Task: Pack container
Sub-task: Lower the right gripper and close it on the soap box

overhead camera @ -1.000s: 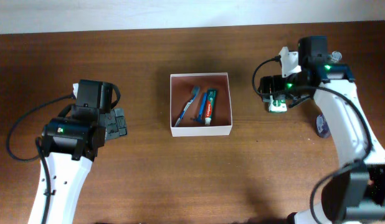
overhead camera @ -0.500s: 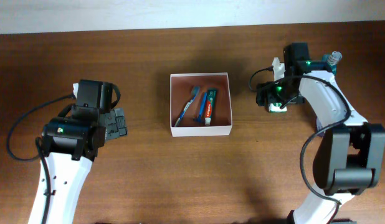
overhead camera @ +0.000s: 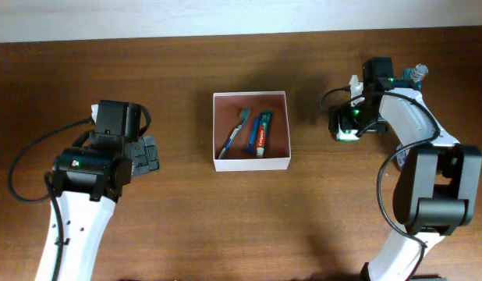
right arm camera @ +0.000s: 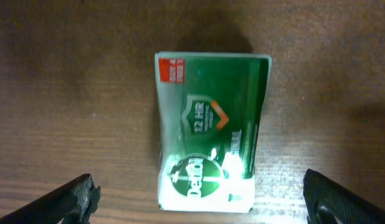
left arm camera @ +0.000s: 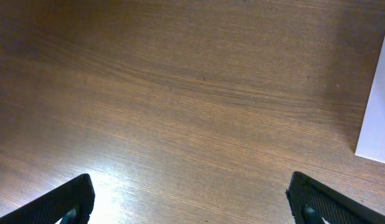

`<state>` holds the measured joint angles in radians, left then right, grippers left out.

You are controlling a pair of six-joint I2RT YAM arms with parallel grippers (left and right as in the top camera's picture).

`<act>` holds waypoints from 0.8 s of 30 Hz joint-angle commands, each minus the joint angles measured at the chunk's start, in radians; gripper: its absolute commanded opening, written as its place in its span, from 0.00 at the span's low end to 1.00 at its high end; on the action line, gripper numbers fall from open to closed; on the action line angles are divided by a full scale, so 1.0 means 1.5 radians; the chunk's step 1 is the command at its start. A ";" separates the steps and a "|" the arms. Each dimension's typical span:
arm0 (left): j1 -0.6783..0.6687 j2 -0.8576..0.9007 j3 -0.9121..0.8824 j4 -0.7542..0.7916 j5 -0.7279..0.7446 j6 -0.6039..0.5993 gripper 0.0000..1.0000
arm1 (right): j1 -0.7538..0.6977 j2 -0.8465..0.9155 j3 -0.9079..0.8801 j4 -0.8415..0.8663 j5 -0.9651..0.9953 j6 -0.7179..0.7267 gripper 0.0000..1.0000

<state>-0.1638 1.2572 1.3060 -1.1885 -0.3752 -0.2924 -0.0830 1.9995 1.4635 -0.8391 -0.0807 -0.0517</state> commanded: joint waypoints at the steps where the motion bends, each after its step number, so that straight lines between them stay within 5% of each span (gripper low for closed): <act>1: 0.004 0.002 -0.002 -0.001 -0.007 -0.007 0.99 | -0.001 0.007 0.013 0.010 -0.016 -0.002 0.98; 24: 0.004 0.002 -0.002 -0.001 -0.007 -0.007 0.99 | -0.001 0.056 0.012 0.067 -0.012 -0.002 1.00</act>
<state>-0.1638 1.2572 1.3060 -1.1885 -0.3752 -0.2924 -0.0826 2.0518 1.4643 -0.7422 -0.0948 -0.0525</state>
